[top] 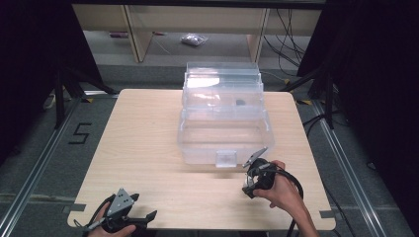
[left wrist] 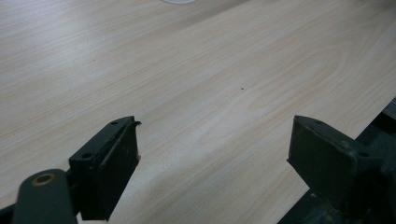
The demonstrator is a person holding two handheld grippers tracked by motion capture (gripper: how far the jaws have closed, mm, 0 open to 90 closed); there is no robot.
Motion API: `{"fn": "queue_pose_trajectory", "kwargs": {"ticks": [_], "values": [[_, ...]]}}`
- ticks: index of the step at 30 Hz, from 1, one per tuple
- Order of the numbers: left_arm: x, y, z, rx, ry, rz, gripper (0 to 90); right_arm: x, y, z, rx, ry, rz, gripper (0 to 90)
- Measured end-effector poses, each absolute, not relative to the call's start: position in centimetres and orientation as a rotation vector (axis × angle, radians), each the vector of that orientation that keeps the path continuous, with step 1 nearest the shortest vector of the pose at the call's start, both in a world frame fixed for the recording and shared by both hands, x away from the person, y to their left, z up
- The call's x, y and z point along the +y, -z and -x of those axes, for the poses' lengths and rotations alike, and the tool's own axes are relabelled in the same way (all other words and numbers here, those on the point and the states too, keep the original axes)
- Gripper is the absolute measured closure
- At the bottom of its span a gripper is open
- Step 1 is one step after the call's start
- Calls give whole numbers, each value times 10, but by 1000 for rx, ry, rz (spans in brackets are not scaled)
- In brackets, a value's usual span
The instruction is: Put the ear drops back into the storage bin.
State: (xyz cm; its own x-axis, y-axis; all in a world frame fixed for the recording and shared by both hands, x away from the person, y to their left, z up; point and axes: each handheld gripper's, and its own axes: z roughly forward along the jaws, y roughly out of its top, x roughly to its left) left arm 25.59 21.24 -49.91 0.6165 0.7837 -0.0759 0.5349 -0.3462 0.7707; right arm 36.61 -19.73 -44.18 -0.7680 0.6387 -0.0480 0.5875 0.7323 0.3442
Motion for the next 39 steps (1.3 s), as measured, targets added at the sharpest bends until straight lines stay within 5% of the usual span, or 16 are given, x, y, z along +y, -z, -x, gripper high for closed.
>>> {"fn": "queue_pose_trajectory", "kwargs": {"ticks": [16, 39], "values": [[212, 498, -256, 1022, -384, -2042, 154, -186, 448, -374, 2823, -405, -916, 294], [213, 498, -257, 1013, -376, -2040, 154, -185, 460, -385, 2884, -292, -906, 599]]}}
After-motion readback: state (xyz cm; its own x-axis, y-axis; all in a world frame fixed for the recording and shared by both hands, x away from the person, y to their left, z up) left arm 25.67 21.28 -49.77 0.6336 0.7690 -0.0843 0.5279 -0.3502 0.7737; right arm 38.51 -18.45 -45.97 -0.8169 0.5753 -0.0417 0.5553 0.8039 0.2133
